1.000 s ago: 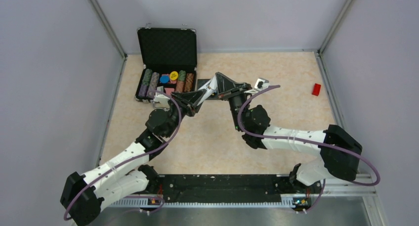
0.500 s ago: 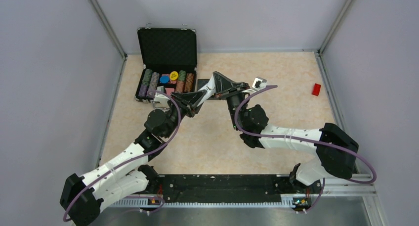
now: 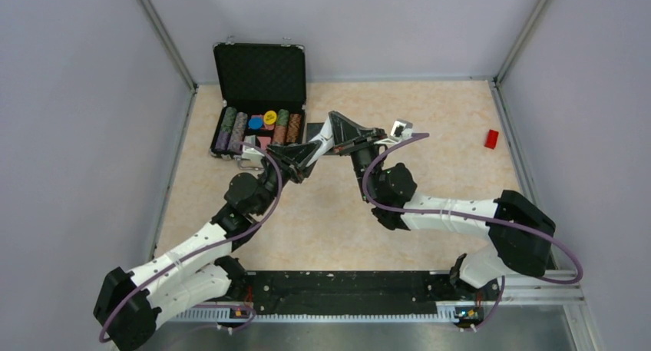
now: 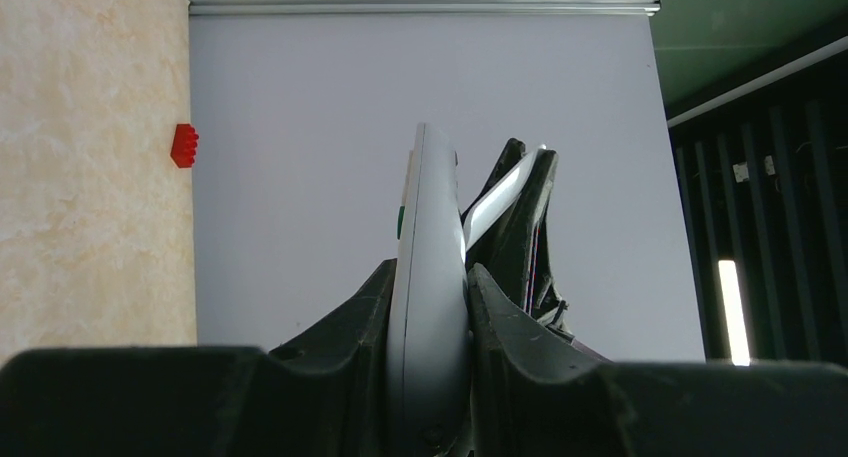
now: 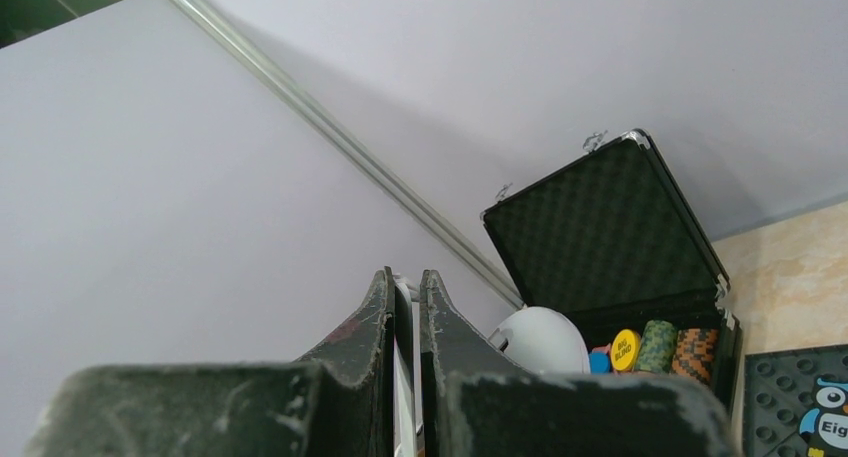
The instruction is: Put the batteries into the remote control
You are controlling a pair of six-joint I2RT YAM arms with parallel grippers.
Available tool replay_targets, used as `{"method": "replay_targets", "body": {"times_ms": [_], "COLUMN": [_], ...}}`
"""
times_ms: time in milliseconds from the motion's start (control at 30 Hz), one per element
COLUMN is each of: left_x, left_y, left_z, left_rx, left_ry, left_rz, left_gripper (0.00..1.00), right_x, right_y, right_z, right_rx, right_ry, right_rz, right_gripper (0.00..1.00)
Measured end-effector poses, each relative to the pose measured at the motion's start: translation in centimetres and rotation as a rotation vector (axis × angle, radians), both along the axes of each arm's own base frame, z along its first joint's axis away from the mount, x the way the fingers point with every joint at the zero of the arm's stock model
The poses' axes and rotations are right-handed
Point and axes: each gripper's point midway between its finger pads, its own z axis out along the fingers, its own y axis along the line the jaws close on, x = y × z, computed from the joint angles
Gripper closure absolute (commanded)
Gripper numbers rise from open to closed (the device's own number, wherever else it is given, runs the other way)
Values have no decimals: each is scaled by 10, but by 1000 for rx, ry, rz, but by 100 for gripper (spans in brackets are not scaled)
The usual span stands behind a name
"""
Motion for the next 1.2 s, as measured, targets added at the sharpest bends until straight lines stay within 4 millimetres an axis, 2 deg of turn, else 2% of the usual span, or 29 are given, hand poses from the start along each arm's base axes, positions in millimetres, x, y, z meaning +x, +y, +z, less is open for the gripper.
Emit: {"method": "replay_targets", "body": {"times_ms": [533, 1200], "left_x": [0, 6], "left_y": [-4, -16], "left_z": [6, -5], "left_rx": [-24, -7], "left_ry": [-26, -24], "left_rz": [-13, -40], "left_gripper": [100, 100], "right_x": [-12, -11], "right_y": [0, -14], "right_z": [6, -8], "right_rx": [-44, -42], "right_ry": [-42, 50], "right_rz": [-46, -155], "right_gripper": [100, 95]}}
